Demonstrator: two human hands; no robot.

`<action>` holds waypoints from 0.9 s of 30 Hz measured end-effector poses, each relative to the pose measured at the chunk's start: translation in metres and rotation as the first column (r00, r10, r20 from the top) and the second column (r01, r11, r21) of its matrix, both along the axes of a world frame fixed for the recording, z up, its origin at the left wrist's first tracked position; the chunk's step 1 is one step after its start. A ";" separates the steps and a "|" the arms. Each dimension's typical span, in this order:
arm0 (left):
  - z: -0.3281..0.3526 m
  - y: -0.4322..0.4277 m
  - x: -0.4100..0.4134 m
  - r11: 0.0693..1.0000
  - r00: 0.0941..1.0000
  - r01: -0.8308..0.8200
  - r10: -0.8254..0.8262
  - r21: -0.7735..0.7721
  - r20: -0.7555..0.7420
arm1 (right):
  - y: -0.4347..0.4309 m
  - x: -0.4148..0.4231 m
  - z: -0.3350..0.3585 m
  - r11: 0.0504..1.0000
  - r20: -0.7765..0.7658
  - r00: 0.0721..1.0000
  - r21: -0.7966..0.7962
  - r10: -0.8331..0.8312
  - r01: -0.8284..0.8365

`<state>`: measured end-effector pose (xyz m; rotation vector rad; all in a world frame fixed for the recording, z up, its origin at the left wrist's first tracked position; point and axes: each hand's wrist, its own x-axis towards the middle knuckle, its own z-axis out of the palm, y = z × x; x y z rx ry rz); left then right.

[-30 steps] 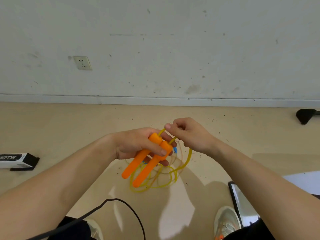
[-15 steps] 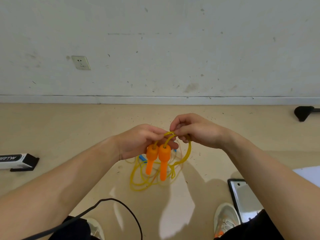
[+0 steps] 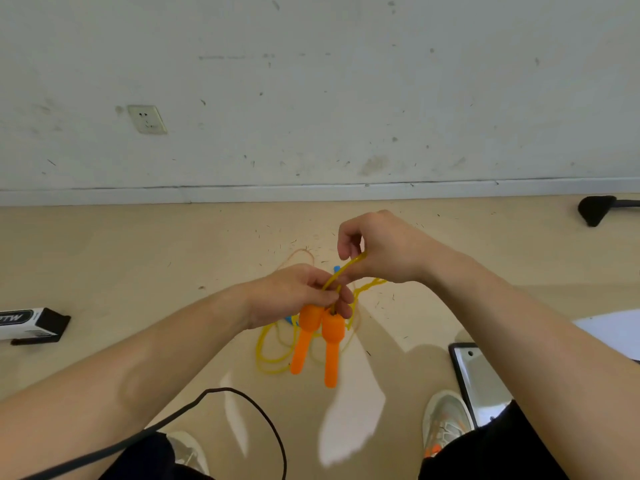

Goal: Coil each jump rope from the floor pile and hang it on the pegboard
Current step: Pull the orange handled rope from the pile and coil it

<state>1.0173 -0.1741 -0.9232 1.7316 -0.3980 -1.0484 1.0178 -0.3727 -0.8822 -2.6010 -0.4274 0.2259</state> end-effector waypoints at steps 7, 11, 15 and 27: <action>-0.002 0.003 0.001 0.998 0.999 -0.052 0.052 -0.032 0.006 | -0.014 0.002 -0.004 0.992 -0.233 0.972 0.121 -0.013 0.042; 0.013 0.005 0.004 0.980 0.995 -0.101 0.096 -0.173 -0.039 | -0.025 0.004 -0.016 0.812 -0.369 0.929 0.533 -0.030 0.237; 0.024 0.008 0.008 0.932 0.966 -0.257 0.237 -0.257 -0.106 | -0.014 0.000 -0.036 0.638 -0.447 0.894 0.684 -0.017 0.354; 0.012 0.011 0.017 0.680 0.732 -0.670 0.673 -0.299 -0.110 | 0.036 -0.015 -0.070 0.855 -0.228 0.929 0.372 -0.293 0.361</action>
